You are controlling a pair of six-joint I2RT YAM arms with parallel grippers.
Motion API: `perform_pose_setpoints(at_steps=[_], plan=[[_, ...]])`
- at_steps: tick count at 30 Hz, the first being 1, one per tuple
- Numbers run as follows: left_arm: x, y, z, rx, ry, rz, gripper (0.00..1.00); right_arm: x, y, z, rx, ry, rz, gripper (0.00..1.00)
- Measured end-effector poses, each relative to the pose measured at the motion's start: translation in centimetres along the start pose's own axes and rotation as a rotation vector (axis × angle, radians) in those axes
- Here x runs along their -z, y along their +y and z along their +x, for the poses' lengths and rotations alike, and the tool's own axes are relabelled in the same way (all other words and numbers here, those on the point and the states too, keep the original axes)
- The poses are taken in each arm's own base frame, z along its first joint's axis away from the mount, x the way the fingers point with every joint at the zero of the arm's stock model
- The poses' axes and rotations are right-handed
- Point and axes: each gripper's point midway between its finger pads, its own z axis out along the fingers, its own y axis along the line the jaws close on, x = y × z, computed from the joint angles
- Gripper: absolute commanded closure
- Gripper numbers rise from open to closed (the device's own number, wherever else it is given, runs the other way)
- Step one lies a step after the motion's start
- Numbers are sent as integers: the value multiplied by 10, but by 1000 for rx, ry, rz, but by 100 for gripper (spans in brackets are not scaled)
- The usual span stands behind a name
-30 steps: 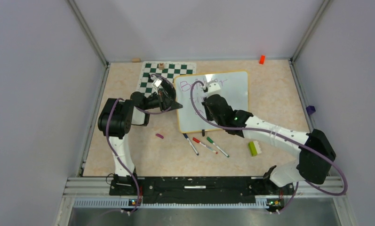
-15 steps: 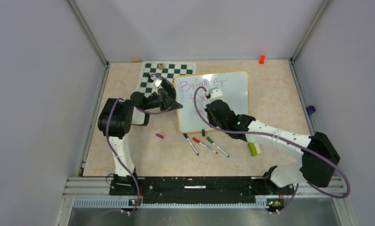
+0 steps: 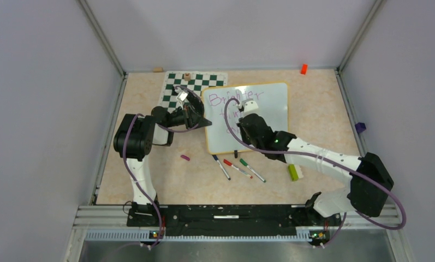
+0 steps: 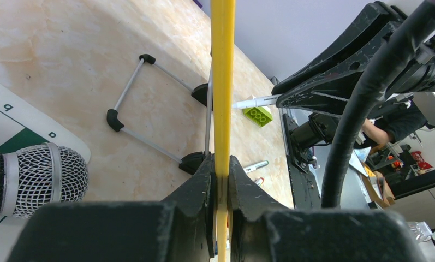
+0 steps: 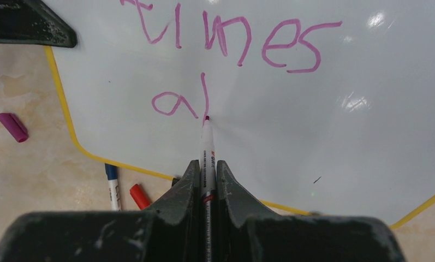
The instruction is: Write a sentence on the whiteboard
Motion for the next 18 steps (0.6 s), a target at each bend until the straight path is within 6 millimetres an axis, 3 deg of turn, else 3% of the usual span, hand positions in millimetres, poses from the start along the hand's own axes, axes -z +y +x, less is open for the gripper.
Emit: perform_pose_setpoints(at_steps=[7, 18], plan=[[0, 0, 0, 0, 0, 0, 100, -1, -2, -15, -4, -32, 16, 100], [0, 0, 0, 1, 0, 0, 100, -2, -5, -16, 6, -30, 30, 100]])
